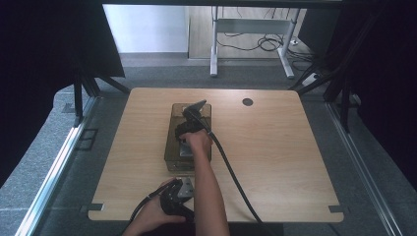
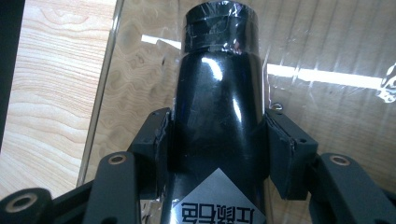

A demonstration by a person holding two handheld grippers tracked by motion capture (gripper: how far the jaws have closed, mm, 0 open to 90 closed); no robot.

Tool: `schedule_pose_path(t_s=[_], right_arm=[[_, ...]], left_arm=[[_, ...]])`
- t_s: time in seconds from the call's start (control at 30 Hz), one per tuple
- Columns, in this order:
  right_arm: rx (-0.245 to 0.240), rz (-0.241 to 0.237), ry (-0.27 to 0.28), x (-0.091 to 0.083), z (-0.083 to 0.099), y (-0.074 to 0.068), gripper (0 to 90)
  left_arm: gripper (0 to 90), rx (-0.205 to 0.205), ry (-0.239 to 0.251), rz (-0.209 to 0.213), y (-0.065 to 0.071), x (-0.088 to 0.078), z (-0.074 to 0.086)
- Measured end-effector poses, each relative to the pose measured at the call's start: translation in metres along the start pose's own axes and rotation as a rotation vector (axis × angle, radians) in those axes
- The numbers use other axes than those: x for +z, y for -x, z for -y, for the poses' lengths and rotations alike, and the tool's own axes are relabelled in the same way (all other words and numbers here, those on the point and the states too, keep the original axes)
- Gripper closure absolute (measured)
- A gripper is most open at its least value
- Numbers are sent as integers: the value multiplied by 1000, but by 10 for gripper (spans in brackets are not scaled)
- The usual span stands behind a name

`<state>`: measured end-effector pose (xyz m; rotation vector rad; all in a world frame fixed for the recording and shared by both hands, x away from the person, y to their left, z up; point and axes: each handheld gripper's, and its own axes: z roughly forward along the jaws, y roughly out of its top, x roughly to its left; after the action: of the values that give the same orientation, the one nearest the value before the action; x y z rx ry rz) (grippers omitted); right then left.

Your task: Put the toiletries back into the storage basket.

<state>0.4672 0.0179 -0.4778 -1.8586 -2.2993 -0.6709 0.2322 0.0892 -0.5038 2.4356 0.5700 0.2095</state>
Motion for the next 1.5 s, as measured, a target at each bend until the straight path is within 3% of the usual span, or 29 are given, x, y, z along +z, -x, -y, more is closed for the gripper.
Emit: schedule_pose_path(t_s=[0.1,0.13,0.23,0.27,0.37,0.4,0.43,0.47,0.53,0.57,0.6,0.63,0.67,0.73,0.77,0.8,0.9,1.1,1.3,1.5], right_arm=[[21,5,1,3,1,1,467],[25,8,0,5,2,1,466],[33,19,0,8,2,1,465],[39,17,-1,9,2,1,465],[42,16,-2,12,3,1,465],[47,15,0,12,3,1,465],[48,18,0,13,3,0,464],[51,15,0,13,3,0,464],[52,9,-3,14,2,0,462],[50,9,-6,14,2,0,460],[51,8,-11,14,2,0,459],[48,5,-18,15,2,1,458],[45,3,-28,16,2,1,456],[33,5,-54,17,2,0,452],[27,7,-69,18,2,-1,443],[26,8,-78,18,2,-1,424],[24,9,-59,11,0,-3,381],[-57,68,-12,-7,-4,-5,371],[-110,41,13,-23,-5,5,373],[-206,-18,19,-27,3,7,377]], left_arm=[[149,10,-8,6,0,0,0],[149,-20,17,1,2,1,0],[149,-29,26,-6,2,3,0],[150,25,-19,2,-1,0,-1],[149,43,-34,2,-2,-1,-1],[149,-42,36,0,4,4,0],[149,-42,35,0,4,4,0],[149,-9,8,2,2,2,0],[149,-10,7,2,2,3,0],[149,42,-36,2,-2,-1,-1],[149,42,-36,3,-2,0,-1],[149,-2,1,-1,1,2,0],[149,58,-50,7,-2,-1,-1],[149,57,-47,8,-2,0,-1],[149,14,-9,2,1,2,0],[149,12,-10,2,1,2,-1],[149,9,-11,2,1,2,0],[149,10,-11,6,2,4,-1],[150,2,-12,4,1,5,1],[152,-3,11,-18,0,2,1]])
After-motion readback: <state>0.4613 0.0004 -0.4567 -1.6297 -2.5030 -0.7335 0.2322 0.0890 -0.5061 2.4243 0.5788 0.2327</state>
